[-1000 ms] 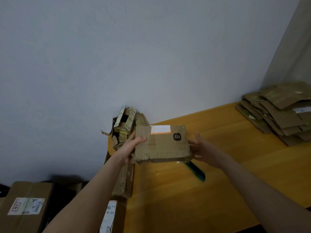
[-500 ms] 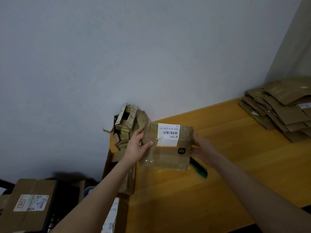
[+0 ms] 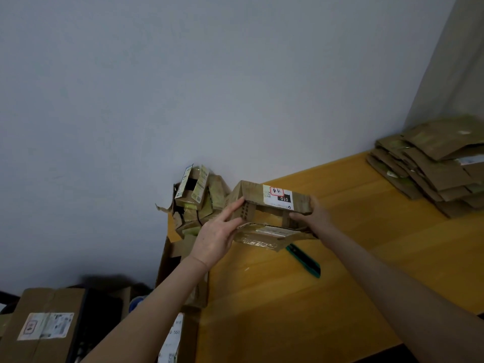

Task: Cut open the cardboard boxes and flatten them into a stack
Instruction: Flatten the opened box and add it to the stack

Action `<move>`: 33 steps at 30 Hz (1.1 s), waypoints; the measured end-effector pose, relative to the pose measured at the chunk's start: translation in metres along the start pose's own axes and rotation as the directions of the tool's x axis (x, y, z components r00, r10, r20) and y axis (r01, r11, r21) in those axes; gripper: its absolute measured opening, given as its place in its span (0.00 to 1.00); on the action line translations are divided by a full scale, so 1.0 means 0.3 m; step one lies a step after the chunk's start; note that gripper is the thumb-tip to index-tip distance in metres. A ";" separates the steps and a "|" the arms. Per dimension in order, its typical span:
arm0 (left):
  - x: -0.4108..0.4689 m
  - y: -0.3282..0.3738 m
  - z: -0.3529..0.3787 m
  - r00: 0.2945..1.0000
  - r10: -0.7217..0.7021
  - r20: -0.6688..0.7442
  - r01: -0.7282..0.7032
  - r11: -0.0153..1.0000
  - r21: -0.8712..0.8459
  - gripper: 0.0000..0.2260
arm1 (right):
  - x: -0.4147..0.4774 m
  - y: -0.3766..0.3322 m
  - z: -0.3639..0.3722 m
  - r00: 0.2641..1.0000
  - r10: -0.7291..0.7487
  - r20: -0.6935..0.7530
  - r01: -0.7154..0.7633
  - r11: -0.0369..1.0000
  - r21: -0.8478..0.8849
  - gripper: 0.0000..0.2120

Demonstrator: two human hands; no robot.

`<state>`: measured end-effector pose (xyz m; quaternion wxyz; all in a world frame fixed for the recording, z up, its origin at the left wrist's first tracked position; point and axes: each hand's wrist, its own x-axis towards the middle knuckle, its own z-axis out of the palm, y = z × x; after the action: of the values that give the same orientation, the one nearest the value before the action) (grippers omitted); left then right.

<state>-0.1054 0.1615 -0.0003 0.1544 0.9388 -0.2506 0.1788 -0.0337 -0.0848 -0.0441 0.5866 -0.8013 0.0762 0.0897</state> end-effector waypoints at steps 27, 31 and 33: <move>0.052 0.023 -0.012 0.997 0.081 0.016 -0.083 0.988 0.130 0.12 | -0.030 -0.051 0.051 0.982 0.159 0.106 -0.139 0.975 -0.174 0.30; 0.022 0.001 -0.006 0.999 -0.019 0.038 0.017 0.998 0.066 0.07 | -0.031 -0.064 0.043 0.982 0.169 0.085 -0.161 0.983 -0.091 0.12; 0.018 -0.021 0.003 0.978 -0.179 0.107 0.182 0.983 -0.026 0.08 | -0.035 -0.068 0.033 0.983 0.155 0.101 -0.146 0.986 -0.085 0.07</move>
<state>-0.0975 0.1640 -0.0001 0.1733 0.9629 -0.1752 0.1103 -0.0397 -0.0689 -0.0257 0.5500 -0.8093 0.1016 0.1795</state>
